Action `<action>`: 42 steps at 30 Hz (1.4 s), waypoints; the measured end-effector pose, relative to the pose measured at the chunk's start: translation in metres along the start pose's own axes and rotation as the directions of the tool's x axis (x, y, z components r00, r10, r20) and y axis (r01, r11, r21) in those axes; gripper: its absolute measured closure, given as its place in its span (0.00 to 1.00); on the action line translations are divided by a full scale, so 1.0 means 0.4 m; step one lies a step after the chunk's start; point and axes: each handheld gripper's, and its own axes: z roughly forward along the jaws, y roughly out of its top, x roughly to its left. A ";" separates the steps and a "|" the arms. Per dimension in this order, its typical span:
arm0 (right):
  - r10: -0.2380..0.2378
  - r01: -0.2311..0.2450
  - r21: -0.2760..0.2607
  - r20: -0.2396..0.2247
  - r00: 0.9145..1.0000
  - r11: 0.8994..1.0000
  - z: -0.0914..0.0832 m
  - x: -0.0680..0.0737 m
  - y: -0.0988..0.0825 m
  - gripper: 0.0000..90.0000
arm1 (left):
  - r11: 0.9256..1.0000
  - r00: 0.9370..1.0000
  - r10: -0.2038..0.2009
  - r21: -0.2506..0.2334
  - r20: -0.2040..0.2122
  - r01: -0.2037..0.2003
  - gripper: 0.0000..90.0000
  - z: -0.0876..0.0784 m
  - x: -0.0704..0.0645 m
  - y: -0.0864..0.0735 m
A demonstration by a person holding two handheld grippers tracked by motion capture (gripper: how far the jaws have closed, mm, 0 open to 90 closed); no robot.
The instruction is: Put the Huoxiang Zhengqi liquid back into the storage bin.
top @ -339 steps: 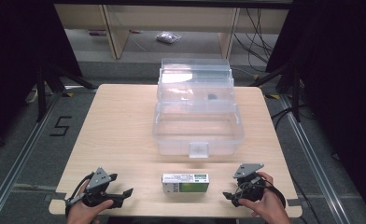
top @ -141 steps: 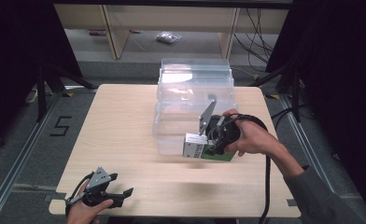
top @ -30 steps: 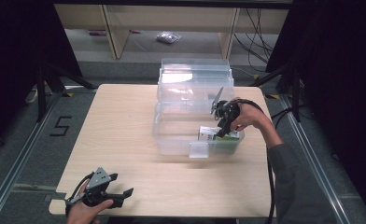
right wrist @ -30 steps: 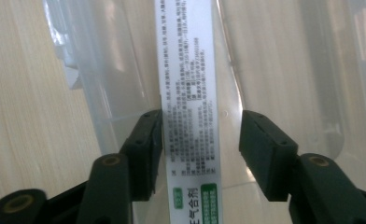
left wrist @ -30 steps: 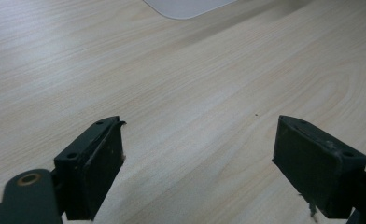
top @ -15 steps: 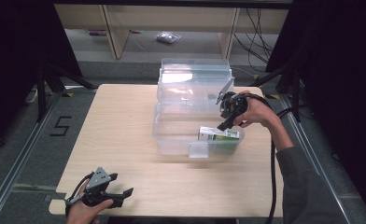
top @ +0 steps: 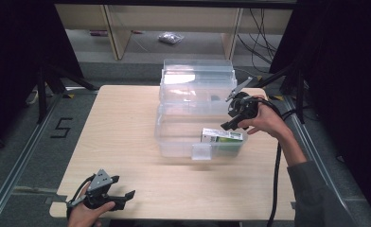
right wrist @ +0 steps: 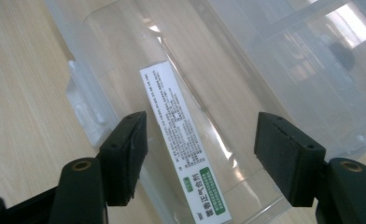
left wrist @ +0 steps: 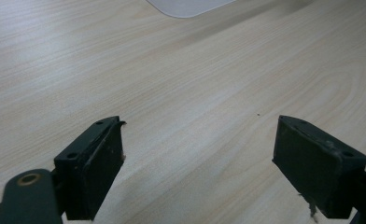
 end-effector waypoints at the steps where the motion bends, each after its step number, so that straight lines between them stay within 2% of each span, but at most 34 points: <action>1: 0.007 -0.007 -0.009 0.001 1.000 1.000 -0.002 0.004 -0.003 0.39 | 1.000 1.000 0.000 -0.001 0.000 0.000 0.17 0.000 0.000 0.000; 4: 0.056 -0.056 -0.037 -0.006 0.998 0.998 -0.010 0.011 -0.014 0.34 | 1.000 1.000 -0.005 -0.001 0.002 0.005 0.17 0.001 0.000 0.000; 10: 0.100 -0.100 -0.090 -0.008 0.995 0.991 -0.011 0.012 -0.038 0.31 | 1.000 1.000 -0.008 -0.010 0.001 0.008 0.17 0.004 0.000 0.000; 11: 0.124 -0.125 -0.095 -0.014 0.992 0.988 -0.012 0.016 -0.042 0.31 | 1.000 1.000 -0.012 -0.011 0.001 0.012 0.17 0.004 0.000 0.000; 12: 0.103 -0.103 -0.121 -0.014 0.995 0.987 -0.011 0.014 -0.046 0.31 | 1.000 1.000 -0.011 -0.006 0.004 0.012 0.17 0.003 0.001 0.001; 15: 0.154 -0.155 -0.144 -0.018 0.988 0.977 -0.014 0.022 -0.055 0.31 | 1.000 1.000 -0.006 -0.003 0.004 0.006 0.17 0.002 0.003 0.001; 17: 0.146 -0.148 -0.150 -0.022 0.989 0.978 -0.013 0.022 -0.057 0.31 | 1.000 1.000 -0.006 -0.004 0.004 0.006 0.17 0.002 0.003 0.001; 18: 0.176 -0.177 -0.152 -0.021 0.984 0.972 -0.014 0.031 -0.064 0.30 | 1.000 1.000 -0.007 -0.004 0.004 0.007 0.17 0.002 0.002 0.001; 20: 0.177 -0.179 -0.172 -0.025 0.984 0.969 -0.009 0.034 -0.068 0.30 | 1.000 1.000 -0.008 -0.005 0.003 0.008 0.17 0.002 0.003 0.001; 21: 0.189 -0.190 -0.163 -0.021 0.982 0.968 -0.012 0.035 -0.069 0.30 | 1.000 1.000 -0.008 -0.005 0.004 0.008 0.17 0.002 0.003 0.001; 23: 0.174 -0.176 -0.172 -0.026 0.984 0.969 -0.010 0.033 -0.071 0.30 | 1.000 1.000 -0.007 -0.006 0.003 0.007 0.17 0.002 0.003 0.002; 24: 0.197 -0.198 -0.179 -0.028 0.980 0.964 -0.011 0.039 -0.075 0.29 | 1.000 1.000 -0.009 -0.007 0.003 0.009 0.17 0.002 0.002 0.002; 26: 0.186 -0.189 -0.193 -0.033 0.982 0.963 -0.011 0.043 -0.078 0.29 | 1.000 1.000 -0.008 -0.005 0.002 0.008 0.17 0.001 0.002 0.002; 27: 0.200 -0.200 -0.202 -0.025 0.980 0.959 -0.012 0.047 -0.081 0.28 | 1.000 1.000 -0.009 -0.007 0.002 0.009 0.17 0.001 0.003 0.002; 28: 0.200 -0.200 -0.202 -0.025 0.980 0.959 -0.012 0.047 -0.081 0.28 | 1.000 1.000 -0.009 -0.007 0.002 0.009 0.17 0.001 0.003 0.002; 29: 0.175 -0.176 -0.218 -0.022 0.984 0.960 -0.011 0.052 -0.087 0.28 | 1.000 1.000 -0.009 -0.007 0.002 0.009 0.17 0.001 0.003 0.002; 30: 0.201 -0.202 -0.233 -0.026 0.979 0.951 -0.012 0.060 -0.090 0.27 | 1.000 1.000 -0.009 -0.007 0.005 0.009 0.17 0.001 0.003 0.002; 31: 0.221 -0.224 -0.223 -0.036 0.975 0.949 -0.016 0.065 -0.092 0.27 | 1.000 1.000 -0.008 -0.006 0.003 0.008 0.17 0.001 0.003 0.002; 32: 0.190 -0.191 -0.247 -0.027 0.981 0.950 -0.010 0.064 -0.096 0.27 | 1.000 1.000 -0.009 -0.006 0.002 0.009 0.17 0.001 0.002 0.002; 34: 0.201 -0.203 -0.240 -0.034 0.979 0.949 -0.013 0.068 -0.098 0.27 | 1.000 1.000 -0.009 -0.008 0.002 0.009 0.17 0.002 0.002 0.002; 36: 0.213 -0.212 -0.264 -0.025 0.977 0.941 -0.006 0.086 -0.108 0.26 | 1.000 1.000 -0.012 -0.014 0.004 0.012 0.17 0.004 0.000 0.002; 38: 0.240 -0.240 -0.266 -0.033 0.970 0.934 -0.006 0.100 -0.112 0.25 | 1.000 1.000 -0.009 -0.009 0.002 0.009 0.17 0.003 0.000 0.002; 39: 0.231 -0.233 -0.260 -0.041 0.972 0.937 -0.006 0.102 -0.115 0.25 | 1.000 1.000 -0.009 -0.010 0.001 0.009 0.17 0.003 0.001 0.001; 41: 0.229 -0.227 -0.287 -0.028 0.973 0.931 0.003 0.109 -0.119 0.25 | 1.000 1.000 -0.007 -0.006 0.000 0.007 0.17 0.002 0.002 0.002; 42: 0.239 -0.240 -0.283 -0.040 0.970 0.929 0.003 0.115 -0.120 0.24 | 1.000 1.000 -0.010 -0.009 -0.003 0.010 0.17 0.001 0.003 0.002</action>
